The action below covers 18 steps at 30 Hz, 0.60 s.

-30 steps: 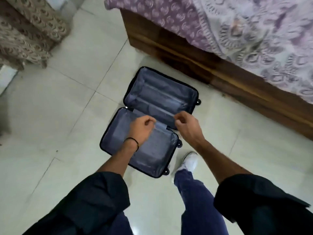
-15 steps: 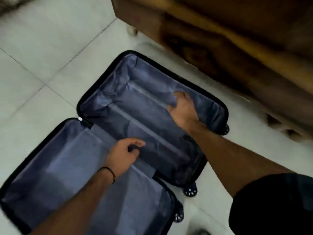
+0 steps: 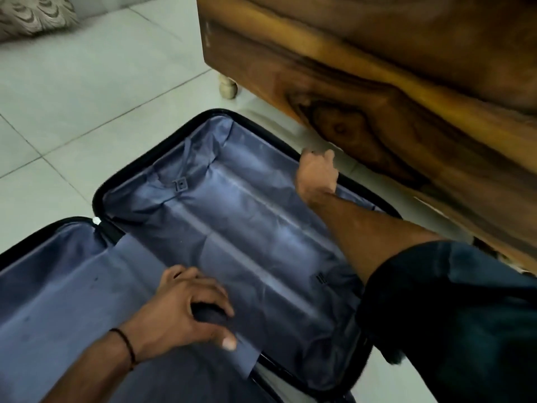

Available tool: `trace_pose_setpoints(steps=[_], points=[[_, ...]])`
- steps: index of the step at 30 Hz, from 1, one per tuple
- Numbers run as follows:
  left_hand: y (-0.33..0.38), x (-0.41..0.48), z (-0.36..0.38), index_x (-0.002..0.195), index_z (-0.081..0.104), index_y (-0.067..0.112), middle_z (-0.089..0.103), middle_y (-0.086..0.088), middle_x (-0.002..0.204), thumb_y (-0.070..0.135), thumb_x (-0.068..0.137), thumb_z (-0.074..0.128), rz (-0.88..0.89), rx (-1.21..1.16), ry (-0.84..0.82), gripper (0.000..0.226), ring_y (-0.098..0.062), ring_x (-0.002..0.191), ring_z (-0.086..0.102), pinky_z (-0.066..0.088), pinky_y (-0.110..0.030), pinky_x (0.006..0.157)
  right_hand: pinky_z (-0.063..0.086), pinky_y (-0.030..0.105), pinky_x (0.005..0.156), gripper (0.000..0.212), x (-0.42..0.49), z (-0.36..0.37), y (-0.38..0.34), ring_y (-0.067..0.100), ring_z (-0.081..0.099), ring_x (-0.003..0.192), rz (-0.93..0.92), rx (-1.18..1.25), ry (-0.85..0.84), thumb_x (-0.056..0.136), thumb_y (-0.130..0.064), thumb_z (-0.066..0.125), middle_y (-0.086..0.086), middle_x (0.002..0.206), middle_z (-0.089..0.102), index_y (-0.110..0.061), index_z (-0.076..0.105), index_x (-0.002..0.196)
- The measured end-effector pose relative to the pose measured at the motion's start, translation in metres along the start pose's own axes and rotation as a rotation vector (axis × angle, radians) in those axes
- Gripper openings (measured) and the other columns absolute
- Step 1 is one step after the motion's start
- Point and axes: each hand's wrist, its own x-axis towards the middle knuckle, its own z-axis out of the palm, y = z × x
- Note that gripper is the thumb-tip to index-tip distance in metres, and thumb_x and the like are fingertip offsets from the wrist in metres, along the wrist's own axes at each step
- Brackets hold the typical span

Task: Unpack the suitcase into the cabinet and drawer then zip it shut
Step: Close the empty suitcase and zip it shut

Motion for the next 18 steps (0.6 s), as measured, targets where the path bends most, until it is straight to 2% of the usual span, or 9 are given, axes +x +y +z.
trace_pose_setpoints(steps=[3,6,9,13,16,18], points=[[-0.003,-0.005,-0.006,0.094,0.069,0.054,0.055,0.042,0.113,0.087,0.049,0.065,0.031,0.057,-0.106,0.057,0.012,0.113,0.038,0.01,-0.017,0.1,0.046,0.041,0.097,0.032,-0.003,-0.016,-0.004,0.031,0.044,0.13,-0.035,0.001,-0.012,0.101,-0.003,0.041,0.018,0.131,0.057,-0.006,0.055,0.13],[-0.004,-0.008,-0.003,0.091,0.067,0.057,0.055,0.042,0.111,0.087,0.052,0.063,0.043,0.084,-0.089,0.05,0.007,0.111,0.041,0.011,-0.018,0.099,0.043,0.042,0.098,0.028,-0.013,-0.031,-0.003,0.03,0.043,0.131,-0.059,0.007,0.014,0.102,-0.009,0.042,0.016,0.13,0.057,-0.008,0.057,0.126],[-0.005,-0.007,0.001,0.093,0.071,0.05,0.055,0.041,0.11,0.084,0.054,0.065,0.043,0.058,-0.047,0.052,0.004,0.111,0.041,0.01,-0.017,0.1,0.044,0.042,0.095,0.027,-0.02,-0.054,0.002,0.032,0.045,0.127,-0.07,0.042,0.098,0.099,-0.008,0.043,0.016,0.124,0.059,-0.009,0.06,0.12],[-0.008,-0.009,0.007,0.092,0.074,0.043,0.061,0.035,0.099,0.091,0.052,0.053,0.065,0.06,0.069,0.066,0.01,0.107,0.043,0.011,-0.016,0.099,0.042,0.043,0.08,0.021,-0.035,-0.101,-0.001,0.035,0.047,0.12,-0.138,0.024,0.199,0.097,-0.005,0.043,0.017,0.114,0.062,-0.006,0.059,0.11],[-0.008,-0.014,0.016,0.08,0.074,0.041,0.067,0.029,0.093,0.088,0.058,0.048,0.102,0.16,0.237,0.058,0.009,0.098,0.045,0.016,-0.017,0.093,0.034,0.04,0.068,0.012,-0.054,-0.137,-0.01,0.034,0.049,0.113,-0.2,-0.046,0.307,0.096,-0.003,0.048,0.015,0.103,0.065,-0.005,0.058,0.101],[-0.006,-0.014,0.021,0.071,0.073,0.041,0.067,0.029,0.086,0.082,0.062,0.049,0.097,0.277,0.298,0.048,0.006,0.093,0.044,0.02,-0.023,0.085,0.032,0.039,0.068,0.009,-0.068,-0.156,-0.019,0.034,0.051,0.106,-0.237,-0.078,0.398,0.093,-0.002,0.053,0.014,0.095,0.067,-0.007,0.06,0.096]])
